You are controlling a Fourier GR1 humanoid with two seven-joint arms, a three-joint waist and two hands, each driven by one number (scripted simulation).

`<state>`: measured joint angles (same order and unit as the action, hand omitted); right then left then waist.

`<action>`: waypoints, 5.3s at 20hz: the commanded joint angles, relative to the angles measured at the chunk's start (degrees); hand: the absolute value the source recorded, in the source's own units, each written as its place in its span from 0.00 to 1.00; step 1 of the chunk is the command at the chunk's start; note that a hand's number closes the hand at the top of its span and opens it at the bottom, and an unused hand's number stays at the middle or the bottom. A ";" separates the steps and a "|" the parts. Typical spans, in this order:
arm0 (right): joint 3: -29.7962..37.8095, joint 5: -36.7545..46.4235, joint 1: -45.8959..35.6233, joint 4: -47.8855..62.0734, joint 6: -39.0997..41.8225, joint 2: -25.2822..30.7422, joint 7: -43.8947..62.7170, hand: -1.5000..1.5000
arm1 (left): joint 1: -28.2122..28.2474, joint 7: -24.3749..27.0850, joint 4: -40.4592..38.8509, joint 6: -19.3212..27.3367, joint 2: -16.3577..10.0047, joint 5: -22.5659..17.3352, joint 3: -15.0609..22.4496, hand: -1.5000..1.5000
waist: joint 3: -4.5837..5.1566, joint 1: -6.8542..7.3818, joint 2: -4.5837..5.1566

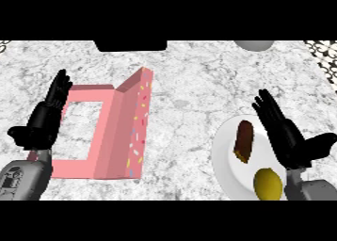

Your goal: Pick the lemon from the plate and place it in the cardboard box

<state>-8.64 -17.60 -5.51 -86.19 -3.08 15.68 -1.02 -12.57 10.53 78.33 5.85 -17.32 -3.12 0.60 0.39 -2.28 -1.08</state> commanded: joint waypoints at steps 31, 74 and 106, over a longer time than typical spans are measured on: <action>5.72 34.24 32.81 -20.31 6.10 33.26 -5.26 0.00 | 8.23 -11.78 -3.29 3.27 -9.36 9.91 -4.58 0.50 | -0.25 3.10 1.25; -7.45 55.92 18.87 -26.13 36.02 8.98 23.73 0.00 | 11.80 -14.76 3.73 -0.52 -2.90 16.25 -10.91 0.50 | -0.39 2.39 0.98; -16.50 71.20 -47.80 -8.86 68.14 16.71 6.09 1.00 | -0.93 -15.10 -1.90 -4.48 0.05 19.59 -5.67 0.50 | 0.36 13.56 2.40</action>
<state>-25.35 55.70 -39.70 -99.13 57.07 34.14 7.83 -12.78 -4.11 76.66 1.52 -17.94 16.02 -6.07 0.88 10.22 1.28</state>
